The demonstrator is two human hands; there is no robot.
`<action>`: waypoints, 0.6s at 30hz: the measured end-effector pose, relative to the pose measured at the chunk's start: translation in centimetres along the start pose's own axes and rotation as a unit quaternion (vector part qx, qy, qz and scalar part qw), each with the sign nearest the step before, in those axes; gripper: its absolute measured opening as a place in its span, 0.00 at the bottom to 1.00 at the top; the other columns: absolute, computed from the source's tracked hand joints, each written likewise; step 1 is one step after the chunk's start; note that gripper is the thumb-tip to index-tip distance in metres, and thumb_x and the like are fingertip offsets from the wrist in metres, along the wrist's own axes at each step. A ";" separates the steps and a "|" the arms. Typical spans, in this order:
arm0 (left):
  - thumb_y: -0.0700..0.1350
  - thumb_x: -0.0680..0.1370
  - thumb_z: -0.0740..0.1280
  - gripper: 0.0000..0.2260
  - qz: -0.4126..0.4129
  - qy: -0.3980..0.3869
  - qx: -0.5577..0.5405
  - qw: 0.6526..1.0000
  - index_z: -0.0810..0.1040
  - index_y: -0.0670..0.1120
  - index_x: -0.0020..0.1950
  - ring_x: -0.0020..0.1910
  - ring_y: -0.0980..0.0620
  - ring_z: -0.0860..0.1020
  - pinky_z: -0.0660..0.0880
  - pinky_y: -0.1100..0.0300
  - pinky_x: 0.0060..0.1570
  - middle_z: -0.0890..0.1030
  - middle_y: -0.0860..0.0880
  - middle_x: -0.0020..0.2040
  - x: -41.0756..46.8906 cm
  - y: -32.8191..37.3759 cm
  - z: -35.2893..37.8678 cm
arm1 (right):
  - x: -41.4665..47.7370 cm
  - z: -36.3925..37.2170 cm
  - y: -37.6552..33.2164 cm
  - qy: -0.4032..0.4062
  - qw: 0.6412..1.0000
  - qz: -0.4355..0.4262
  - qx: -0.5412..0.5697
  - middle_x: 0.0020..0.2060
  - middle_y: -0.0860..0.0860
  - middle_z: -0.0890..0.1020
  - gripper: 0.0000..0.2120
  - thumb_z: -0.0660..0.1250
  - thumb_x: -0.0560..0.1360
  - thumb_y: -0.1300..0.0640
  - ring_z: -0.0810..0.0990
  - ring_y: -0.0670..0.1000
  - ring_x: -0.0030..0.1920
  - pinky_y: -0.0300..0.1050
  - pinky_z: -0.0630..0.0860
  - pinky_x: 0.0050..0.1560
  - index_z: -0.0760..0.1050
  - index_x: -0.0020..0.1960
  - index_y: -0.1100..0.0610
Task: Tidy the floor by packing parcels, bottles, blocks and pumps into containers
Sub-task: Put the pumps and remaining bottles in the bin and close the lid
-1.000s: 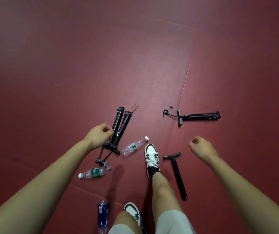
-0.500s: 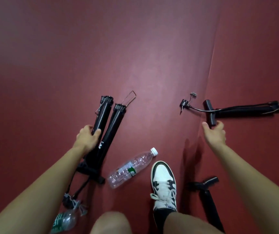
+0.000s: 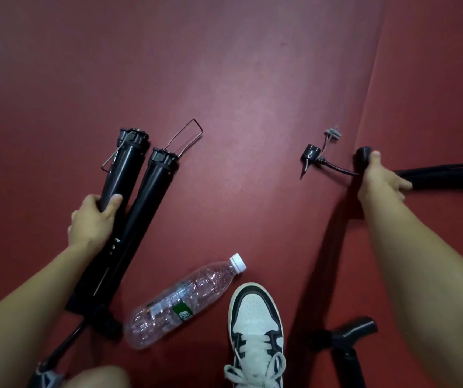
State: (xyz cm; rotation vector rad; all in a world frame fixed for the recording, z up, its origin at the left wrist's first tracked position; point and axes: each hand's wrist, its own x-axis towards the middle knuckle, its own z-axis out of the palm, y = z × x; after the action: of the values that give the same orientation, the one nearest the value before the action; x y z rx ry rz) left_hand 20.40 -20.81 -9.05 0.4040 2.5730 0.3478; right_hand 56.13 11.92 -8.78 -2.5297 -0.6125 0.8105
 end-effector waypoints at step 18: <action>0.56 0.80 0.57 0.24 0.082 0.004 0.003 0.997 0.71 0.36 0.60 0.55 0.34 0.74 0.68 0.50 0.48 0.76 0.32 0.55 -6.6 2.9 -12.0 | -13.1 -7.6 3.2 -0.215 0.953 -0.091 0.194 0.50 0.53 0.78 0.19 0.68 0.75 0.47 0.79 0.53 0.51 0.47 0.75 0.56 0.75 0.57 0.61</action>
State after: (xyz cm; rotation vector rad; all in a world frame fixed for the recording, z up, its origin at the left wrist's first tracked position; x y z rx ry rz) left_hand 20.28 -22.41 4.92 0.6196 2.5554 0.4008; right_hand 52.12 0.61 1.05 -1.9229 -0.7244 1.2838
